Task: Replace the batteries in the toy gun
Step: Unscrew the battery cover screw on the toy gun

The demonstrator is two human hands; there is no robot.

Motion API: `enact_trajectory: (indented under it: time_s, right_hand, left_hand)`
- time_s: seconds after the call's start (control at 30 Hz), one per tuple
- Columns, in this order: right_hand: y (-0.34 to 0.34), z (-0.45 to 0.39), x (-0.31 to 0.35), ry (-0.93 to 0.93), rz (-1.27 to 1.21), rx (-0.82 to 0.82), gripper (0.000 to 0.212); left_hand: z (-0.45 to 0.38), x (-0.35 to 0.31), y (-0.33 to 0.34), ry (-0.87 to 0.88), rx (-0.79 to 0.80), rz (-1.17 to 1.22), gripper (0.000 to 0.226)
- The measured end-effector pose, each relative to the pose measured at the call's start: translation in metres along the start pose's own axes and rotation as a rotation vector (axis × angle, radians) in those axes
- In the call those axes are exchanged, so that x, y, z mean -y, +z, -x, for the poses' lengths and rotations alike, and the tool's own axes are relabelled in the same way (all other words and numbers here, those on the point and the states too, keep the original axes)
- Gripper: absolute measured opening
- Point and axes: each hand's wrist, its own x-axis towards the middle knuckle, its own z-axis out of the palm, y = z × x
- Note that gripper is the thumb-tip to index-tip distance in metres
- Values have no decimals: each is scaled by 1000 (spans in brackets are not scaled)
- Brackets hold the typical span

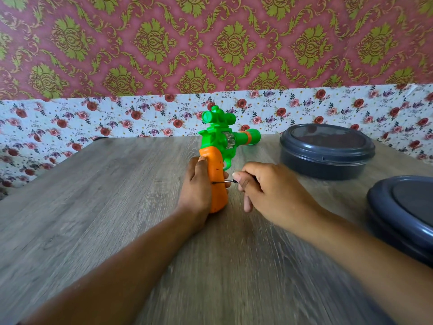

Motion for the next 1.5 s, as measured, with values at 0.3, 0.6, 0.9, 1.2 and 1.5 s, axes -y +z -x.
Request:
enact_trajectory:
  time_s: [0.3, 0.6, 0.9, 1.2, 1.5]
  right_hand:
    - [-4, 0, 5, -46, -222, 0, 11]
    - [-3, 3, 3, 30, 12, -6, 52]
    - [-5, 2, 8, 36, -103, 26, 19]
    - [-3, 4, 10, 57, 88, 29, 53]
    - [-3, 2, 10, 8, 35, -7, 28]
  left_hand:
    - [5, -5, 0, 25, 37, 5, 27]
    - [0, 0, -2, 9, 26, 0, 25]
    - [0, 1, -1, 34, 15, -1, 26]
    - [-4, 5, -3, 46, -5, -68, 27]
    - [-3, 4, -2, 58, 31, -3, 25]
